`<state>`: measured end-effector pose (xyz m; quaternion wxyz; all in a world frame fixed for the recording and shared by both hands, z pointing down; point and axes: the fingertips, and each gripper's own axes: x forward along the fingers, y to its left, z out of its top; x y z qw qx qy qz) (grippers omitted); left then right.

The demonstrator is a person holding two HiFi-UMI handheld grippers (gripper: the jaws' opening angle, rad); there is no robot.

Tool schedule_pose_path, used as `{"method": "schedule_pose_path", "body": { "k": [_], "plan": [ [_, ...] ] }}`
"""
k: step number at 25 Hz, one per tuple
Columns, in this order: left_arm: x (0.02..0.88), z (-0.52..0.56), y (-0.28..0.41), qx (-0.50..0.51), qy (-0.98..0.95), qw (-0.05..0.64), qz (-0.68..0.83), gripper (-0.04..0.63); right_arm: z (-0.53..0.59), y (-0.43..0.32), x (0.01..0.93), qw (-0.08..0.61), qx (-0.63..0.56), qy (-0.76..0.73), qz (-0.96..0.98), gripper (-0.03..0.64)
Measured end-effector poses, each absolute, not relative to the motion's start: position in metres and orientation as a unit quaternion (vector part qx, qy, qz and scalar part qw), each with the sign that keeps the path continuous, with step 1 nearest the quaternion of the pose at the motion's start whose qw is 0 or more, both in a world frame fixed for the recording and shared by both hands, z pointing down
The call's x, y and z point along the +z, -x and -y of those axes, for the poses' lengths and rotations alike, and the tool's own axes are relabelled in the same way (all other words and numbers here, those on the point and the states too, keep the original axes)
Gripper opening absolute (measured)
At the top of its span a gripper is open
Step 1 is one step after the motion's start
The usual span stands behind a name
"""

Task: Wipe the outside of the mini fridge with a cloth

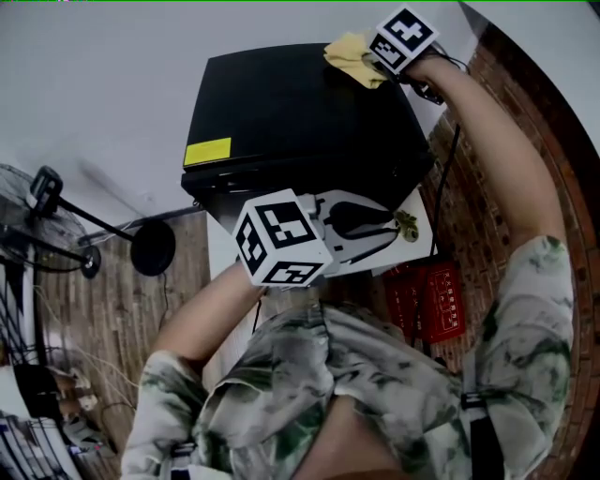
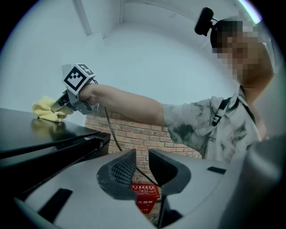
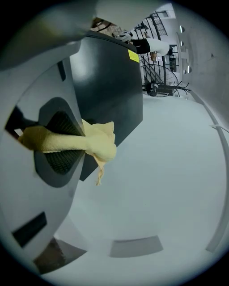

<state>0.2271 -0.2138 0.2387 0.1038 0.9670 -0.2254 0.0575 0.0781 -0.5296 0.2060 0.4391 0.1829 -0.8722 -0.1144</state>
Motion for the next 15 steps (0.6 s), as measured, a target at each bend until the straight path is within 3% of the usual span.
{"method": "schedule_pose_path", "body": {
  "k": [15],
  "plan": [
    [0.242, 0.246, -0.256, 0.059, -0.963, 0.102, 0.243, 0.086, 0.567, -0.115, 0.202, 0.412, -0.110, -0.182, 0.886, 0.084]
  ]
}}
